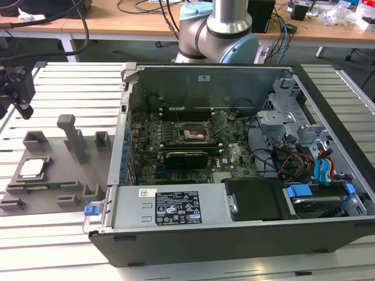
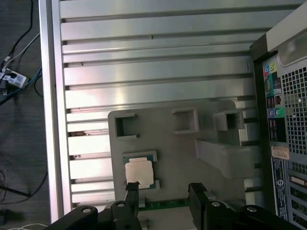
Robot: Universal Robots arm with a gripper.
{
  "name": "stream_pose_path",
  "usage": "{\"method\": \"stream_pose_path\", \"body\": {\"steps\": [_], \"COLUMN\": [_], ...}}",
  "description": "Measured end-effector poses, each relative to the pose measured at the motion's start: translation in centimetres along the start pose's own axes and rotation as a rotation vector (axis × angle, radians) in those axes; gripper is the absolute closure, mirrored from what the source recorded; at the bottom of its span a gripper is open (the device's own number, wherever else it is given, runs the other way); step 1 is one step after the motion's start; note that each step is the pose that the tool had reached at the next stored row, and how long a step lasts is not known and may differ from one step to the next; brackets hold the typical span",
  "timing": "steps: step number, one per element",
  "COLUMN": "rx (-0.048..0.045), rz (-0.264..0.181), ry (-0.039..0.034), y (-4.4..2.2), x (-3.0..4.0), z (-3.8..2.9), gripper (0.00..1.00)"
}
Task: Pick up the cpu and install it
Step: 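Pick up the cpu and move it towards the insertion slot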
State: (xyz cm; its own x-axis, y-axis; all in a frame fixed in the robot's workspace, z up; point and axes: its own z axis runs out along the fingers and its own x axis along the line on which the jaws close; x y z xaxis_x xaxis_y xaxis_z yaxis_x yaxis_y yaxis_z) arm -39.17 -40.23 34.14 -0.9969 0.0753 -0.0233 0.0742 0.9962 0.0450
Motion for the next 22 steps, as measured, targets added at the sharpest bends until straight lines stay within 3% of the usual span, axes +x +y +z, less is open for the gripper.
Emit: {"method": "stream_pose_path", "body": {"steps": [14,15,16,22], "rx": [-0.0001,0.0,0.0,0.0], "rz": [0.0,0.0,0.0,0.0], "ry": [-0.0001,0.0,0.0,0.0], "y": [-0.04,-0.05,-0.09,-0.11], "x": [0.02,0.03,0.04,0.05], "z": [0.88,1.21,1.97,2.36], "gripper": [0.45,0.45,0.45,0.45]}}
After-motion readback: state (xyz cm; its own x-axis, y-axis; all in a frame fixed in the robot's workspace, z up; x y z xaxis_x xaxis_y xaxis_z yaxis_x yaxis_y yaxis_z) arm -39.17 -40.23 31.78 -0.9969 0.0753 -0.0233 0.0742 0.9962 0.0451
